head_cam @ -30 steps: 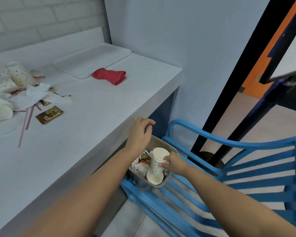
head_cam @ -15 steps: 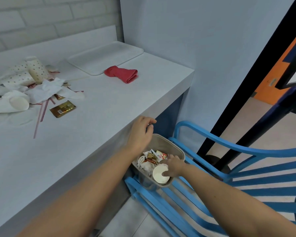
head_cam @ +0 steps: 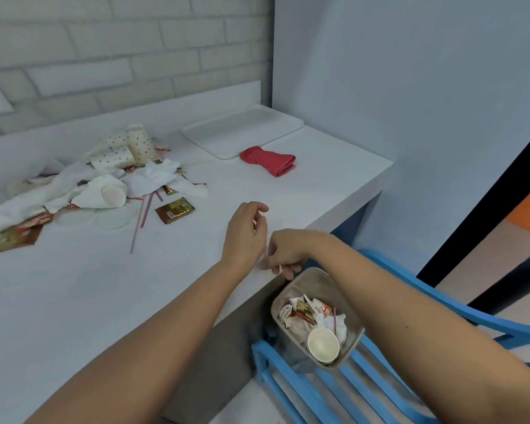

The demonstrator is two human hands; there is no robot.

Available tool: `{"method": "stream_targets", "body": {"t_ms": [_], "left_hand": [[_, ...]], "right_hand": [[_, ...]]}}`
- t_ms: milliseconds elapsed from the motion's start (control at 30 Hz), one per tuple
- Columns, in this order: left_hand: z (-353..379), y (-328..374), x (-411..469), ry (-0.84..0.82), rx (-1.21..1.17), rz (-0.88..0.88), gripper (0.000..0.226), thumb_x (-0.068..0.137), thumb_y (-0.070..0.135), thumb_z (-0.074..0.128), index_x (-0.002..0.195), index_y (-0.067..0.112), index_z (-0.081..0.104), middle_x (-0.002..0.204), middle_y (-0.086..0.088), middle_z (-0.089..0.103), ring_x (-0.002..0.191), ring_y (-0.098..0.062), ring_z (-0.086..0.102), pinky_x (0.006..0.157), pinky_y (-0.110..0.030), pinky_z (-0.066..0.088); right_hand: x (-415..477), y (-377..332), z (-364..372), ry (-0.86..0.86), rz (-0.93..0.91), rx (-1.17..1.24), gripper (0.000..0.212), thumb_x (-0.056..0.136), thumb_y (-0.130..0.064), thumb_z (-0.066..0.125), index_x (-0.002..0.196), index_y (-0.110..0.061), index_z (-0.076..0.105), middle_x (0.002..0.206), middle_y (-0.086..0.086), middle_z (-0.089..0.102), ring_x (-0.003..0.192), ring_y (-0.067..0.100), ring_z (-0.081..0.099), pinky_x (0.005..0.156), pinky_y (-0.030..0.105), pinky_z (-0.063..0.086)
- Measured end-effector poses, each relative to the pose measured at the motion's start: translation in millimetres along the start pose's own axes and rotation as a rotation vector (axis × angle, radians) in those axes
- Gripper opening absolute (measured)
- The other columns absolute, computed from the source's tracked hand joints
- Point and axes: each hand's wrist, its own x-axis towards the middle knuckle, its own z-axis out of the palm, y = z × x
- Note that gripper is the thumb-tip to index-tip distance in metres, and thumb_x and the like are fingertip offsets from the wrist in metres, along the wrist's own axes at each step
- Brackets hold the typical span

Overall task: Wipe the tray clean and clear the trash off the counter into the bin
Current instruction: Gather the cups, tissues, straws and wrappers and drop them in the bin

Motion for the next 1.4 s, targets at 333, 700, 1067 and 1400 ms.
{"method": "stream_targets", "body": {"t_ms": [333, 700, 1067, 1400], "left_hand": [[-105.0, -70.6, 21.3, 0.162, 0.1, -0.203, 0.017, 0.091, 0.006, 0.046, 0.101, 0.004, 0.06, 0.097, -0.008, 0.059, 0.082, -0.014, 0.05, 0.073, -0.022, 0.039], [-151.9, -144.9, 67.4, -0.035, 0.481, -0.43, 0.025, 0.094, 0.014, 0.045, 0.102, 0.001, 0.064, 0.11, -0.018, 0.057, 0.097, -0.029, 0.057, 0.081, -0.035, 0.048], [-144.2, -167.3, 121.1, -0.317, 0.963, -0.503, 0.033, 0.091, 0.024, 0.049, 0.122, 0.013, 0.056, 0.131, -0.012, 0.046, 0.124, -0.03, 0.036, 0.103, -0.037, 0.032], [-136.3, -175.1, 118.5, -0.457, 1.051, -0.468, 0.037, 0.093, 0.02, 0.041, 0.128, 0.013, 0.05, 0.132, -0.013, 0.047, 0.124, -0.03, 0.039, 0.108, -0.037, 0.028]], "right_hand": [[50.1, -118.7, -32.6, 0.1, -0.2, -0.098, 0.028, 0.091, -0.034, 0.053, 0.076, -0.013, 0.065, 0.057, -0.002, 0.058, 0.054, 0.012, 0.047, 0.062, 0.025, 0.04], [123.7, -154.7, -47.9, 0.226, -0.157, -0.022, 0.028, 0.089, -0.022, 0.057, 0.063, -0.013, 0.056, 0.06, -0.001, 0.054, 0.055, 0.013, 0.047, 0.055, 0.021, 0.036], [211.2, -180.1, -82.2, 0.682, -0.099, 0.082, 0.032, 0.089, -0.013, 0.056, 0.121, -0.009, 0.058, 0.125, 0.012, 0.05, 0.121, 0.027, 0.042, 0.095, 0.033, 0.042], [263.6, -202.9, -76.0, 0.492, -0.003, -0.316, 0.042, 0.09, -0.015, 0.05, 0.131, -0.014, 0.048, 0.134, 0.007, 0.047, 0.129, 0.026, 0.035, 0.105, 0.044, 0.031]]}}
